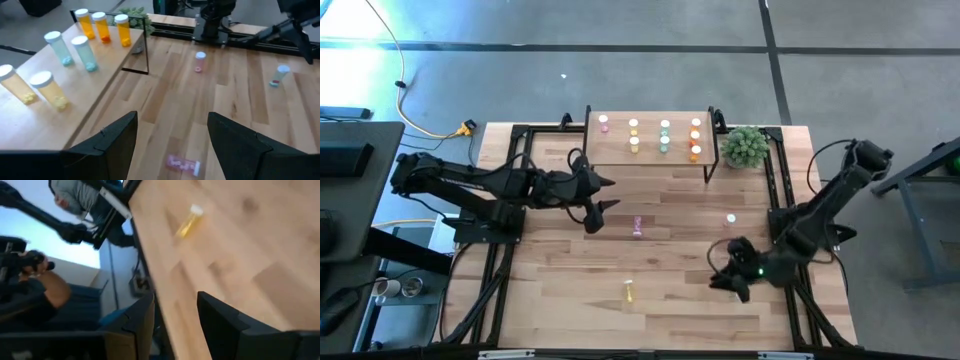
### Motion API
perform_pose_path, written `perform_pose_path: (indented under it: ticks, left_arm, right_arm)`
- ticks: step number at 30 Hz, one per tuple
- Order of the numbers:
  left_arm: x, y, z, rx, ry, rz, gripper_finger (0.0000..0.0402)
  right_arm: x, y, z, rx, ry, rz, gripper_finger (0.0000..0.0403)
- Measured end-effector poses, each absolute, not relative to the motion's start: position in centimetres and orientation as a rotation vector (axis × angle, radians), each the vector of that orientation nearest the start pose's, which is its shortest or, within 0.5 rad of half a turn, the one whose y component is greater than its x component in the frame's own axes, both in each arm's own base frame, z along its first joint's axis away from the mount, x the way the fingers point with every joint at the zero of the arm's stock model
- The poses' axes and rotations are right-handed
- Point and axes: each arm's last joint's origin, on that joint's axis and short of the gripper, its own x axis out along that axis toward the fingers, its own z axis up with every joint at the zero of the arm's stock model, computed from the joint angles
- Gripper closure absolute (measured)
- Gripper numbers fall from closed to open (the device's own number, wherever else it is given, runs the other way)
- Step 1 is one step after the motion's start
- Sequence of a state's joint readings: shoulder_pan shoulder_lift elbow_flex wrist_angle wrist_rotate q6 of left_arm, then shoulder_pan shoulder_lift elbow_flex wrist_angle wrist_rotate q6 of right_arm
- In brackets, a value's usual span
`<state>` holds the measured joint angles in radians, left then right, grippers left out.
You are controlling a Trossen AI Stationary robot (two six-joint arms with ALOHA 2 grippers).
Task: Pick and place medicine bottles onto shelf by color
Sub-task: Put the blue pill bottle aligned with the other blue pill bottles on the shelf
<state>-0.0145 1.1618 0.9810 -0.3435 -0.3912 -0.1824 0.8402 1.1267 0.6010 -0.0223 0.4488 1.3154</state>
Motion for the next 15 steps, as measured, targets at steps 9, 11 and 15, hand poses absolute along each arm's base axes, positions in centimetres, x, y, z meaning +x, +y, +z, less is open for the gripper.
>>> perform_pose_path:
  ticks: [9, 11, 15]
  left_arm:
    - [24.9, -0.3, 31.3, -0.1, 0.478, 0.381, 0.0172]
    - [24.9, -0.5, 31.3, -0.098, 0.478, 0.375, 0.0172]
    - [24.9, -0.6, 31.3, -0.12, 0.473, 0.375, 0.0172]
  right_arm:
    - [14.5, 21.2, 20.6, 1.113, 0.612, 0.139, 0.0264]
    - [14.2, 22.3, 20.7, 1.138, 0.613, 0.167, 0.0263]
    - [13.7, 25.0, 22.3, 1.149, 0.636, 0.212, 0.0263]
